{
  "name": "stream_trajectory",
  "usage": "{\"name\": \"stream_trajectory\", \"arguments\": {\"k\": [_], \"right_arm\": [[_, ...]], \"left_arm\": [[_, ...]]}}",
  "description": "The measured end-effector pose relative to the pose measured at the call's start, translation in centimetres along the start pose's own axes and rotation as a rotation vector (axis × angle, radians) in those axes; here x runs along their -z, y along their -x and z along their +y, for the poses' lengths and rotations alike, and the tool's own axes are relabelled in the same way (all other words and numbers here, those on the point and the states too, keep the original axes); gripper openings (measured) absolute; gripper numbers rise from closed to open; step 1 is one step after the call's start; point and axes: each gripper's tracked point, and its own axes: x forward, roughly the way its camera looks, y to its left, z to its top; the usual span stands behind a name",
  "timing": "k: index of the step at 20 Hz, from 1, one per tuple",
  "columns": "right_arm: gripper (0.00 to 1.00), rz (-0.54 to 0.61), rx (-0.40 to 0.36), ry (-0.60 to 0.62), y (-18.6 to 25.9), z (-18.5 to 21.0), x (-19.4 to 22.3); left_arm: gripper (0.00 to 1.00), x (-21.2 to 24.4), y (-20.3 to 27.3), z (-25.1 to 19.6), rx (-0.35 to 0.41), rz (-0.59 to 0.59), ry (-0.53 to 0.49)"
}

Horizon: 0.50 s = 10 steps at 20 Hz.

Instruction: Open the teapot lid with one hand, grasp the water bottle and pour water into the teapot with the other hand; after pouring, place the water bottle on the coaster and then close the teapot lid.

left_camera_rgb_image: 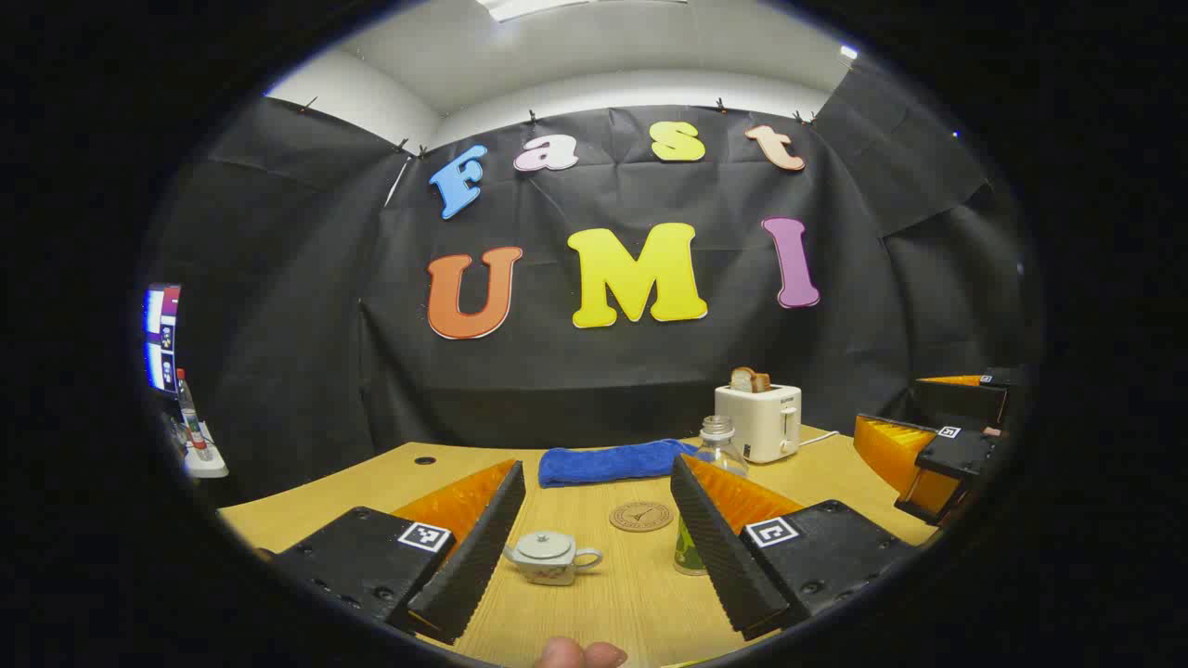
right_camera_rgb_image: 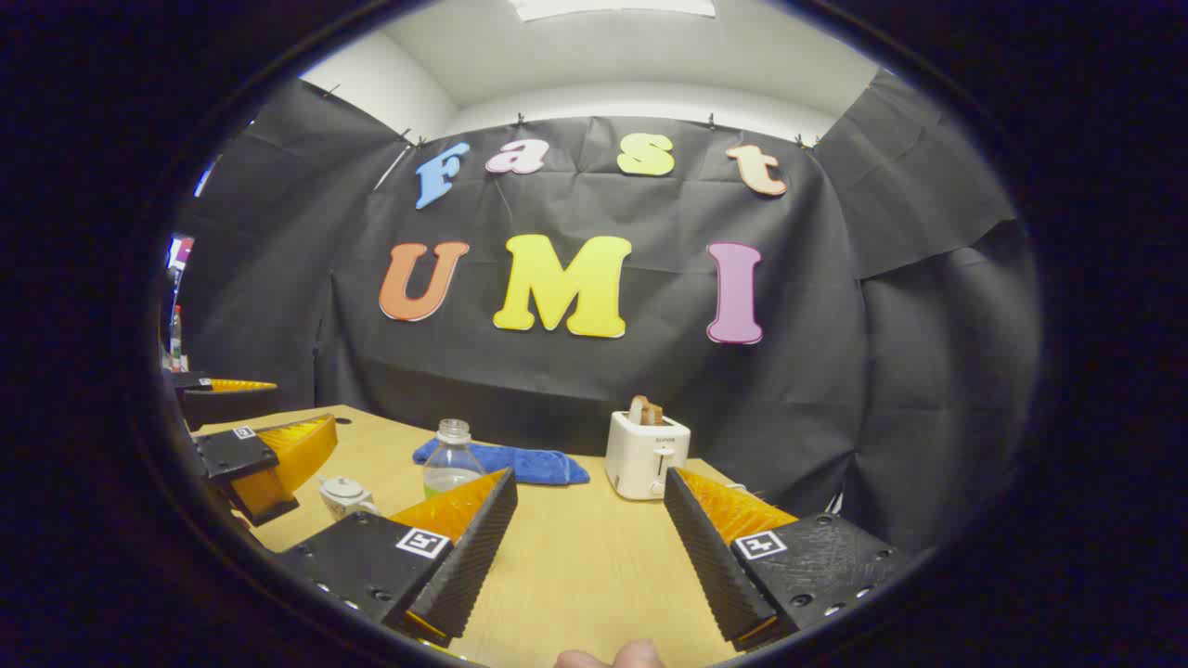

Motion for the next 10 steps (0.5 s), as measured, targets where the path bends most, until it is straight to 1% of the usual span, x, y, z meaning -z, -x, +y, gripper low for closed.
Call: {"name": "stream_trajectory", "arguments": {"k": [1, 2, 5, 6, 8, 9, 10], "right_arm": [[0.93, -0.010, -0.006, 0.006, 0.0, 0.5, -0.3], [0.95, -0.024, -0.010, 0.014, -0.1, 0.8, -0.5], [0.95, -0.044, -0.042, 0.006, -1.0, 1.5, -0.7], [0.98, -0.052, -0.051, 0.007, -1.4, 1.5, -0.9], [0.98, -0.066, -0.049, -0.001, -1.9, 1.0, -1.0], [0.95, -0.059, -0.047, -0.017, -2.1, 0.8, -0.5], [0.95, -0.047, -0.045, -0.038, -2.3, 0.7, -0.1]], "left_arm": [[0.99, 0.3, 0.0, -0.1, 0.007, 0.004, 0.003], [0.99, 0.3, -0.1, 0.0, 0.004, 0.002, 0.004], [0.99, 1.1, -0.6, 0.5, 0.000, 0.022, -0.022], [0.99, 1.0, -0.7, 0.8, -0.001, 0.020, -0.036], [0.99, 1.4, -0.6, 2.0, -0.020, 0.037, -0.035], [0.99, 1.5, -0.6, 2.6, -0.030, 0.042, -0.028], [0.99, 1.5, -0.5, 3.2, -0.035, 0.035, -0.026]]}}
